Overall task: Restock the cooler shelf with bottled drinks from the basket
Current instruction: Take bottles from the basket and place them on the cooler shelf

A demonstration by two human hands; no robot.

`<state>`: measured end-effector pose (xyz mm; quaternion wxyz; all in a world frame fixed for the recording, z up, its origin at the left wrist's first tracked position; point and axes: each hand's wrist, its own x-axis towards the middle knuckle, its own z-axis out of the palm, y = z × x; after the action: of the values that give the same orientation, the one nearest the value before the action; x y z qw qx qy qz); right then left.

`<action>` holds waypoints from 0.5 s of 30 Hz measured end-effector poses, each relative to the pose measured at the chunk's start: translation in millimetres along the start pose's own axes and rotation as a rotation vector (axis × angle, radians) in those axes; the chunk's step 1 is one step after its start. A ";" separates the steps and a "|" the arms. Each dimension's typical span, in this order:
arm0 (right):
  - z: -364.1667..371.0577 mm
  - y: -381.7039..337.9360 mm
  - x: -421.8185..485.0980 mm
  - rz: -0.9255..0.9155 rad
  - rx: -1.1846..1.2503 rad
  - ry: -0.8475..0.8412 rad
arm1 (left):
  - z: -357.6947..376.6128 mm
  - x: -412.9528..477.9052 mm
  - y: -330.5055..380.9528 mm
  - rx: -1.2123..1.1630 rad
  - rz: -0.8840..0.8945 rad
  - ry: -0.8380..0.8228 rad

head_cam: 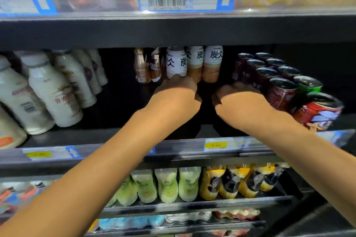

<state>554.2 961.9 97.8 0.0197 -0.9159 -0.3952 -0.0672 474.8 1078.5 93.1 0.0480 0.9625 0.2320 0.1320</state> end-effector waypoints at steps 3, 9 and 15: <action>-11.0 18.3 -41.6 0.010 -0.031 0.074 | -2.2 -26.2 22.8 -0.009 0.106 0.123; -22.0 70.5 -125.0 0.160 -0.174 0.199 | 6.8 -55.4 94.8 0.012 0.402 0.218; 1.8 123.6 -238.6 0.497 -0.387 0.156 | 46.9 -102.2 170.2 -0.006 0.788 0.334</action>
<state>482.2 705.0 65.1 -0.1089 -0.9632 -0.1368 -0.2040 474.0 879.0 50.5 -0.0413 0.9429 -0.1490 0.2950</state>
